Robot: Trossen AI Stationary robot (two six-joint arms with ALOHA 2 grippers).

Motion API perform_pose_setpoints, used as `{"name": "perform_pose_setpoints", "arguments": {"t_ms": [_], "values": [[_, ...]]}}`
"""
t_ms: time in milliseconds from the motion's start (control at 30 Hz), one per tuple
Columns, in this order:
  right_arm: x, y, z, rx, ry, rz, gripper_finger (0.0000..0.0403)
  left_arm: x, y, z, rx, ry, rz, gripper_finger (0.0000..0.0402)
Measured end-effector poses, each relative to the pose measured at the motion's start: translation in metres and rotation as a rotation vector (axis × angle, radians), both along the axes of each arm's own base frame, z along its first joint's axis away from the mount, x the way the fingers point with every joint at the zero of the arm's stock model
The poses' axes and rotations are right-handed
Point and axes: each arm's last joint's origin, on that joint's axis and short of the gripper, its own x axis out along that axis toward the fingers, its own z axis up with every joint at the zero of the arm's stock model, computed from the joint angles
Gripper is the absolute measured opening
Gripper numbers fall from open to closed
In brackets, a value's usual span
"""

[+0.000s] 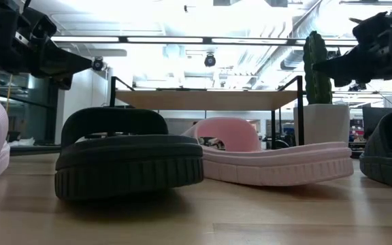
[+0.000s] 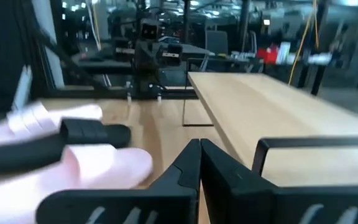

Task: Pick and place slides into the shelf
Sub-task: Put the right black slide on the shelf

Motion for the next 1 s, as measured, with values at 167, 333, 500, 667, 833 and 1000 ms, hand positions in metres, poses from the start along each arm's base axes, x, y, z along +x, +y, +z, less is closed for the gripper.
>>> {"name": "perform_pose_setpoints", "arguments": {"t_ms": [167, 333, 500, 667, 833, 1000], "values": [[0.0, 0.0, -0.001, 0.223, -0.018, 0.001, 0.0, 0.0, 0.0, 0.0, -0.037, -0.008, 0.004, 0.0001], [0.0, 0.0, -0.002, 0.323, -0.028, -0.008, 0.0, 0.0, 0.001, 0.001, 0.022, -0.001, 0.025, 0.0001], [0.0, 0.0, -0.001, 0.289, -0.027, -0.014, 0.0, -0.001, 0.003, 0.005, 0.046, -0.044, 0.092, 0.0001], [0.0, 0.0, 0.003, 0.316, -0.069, 0.008, 0.0, -0.001, 0.001, 0.014, 0.04, -0.114, 0.032, 0.0001], [-0.002, 0.002, 0.017, 0.306, -0.138, 0.064, 0.0, -0.007, 0.0, 0.04, 0.009, -0.126, 0.043, 0.0001], [-0.008, 0.005, 0.046, 0.279, -0.201, 0.118, 0.0, -0.018, -0.002, 0.072, -0.019, -0.119, 0.049, 0.0001]]}}
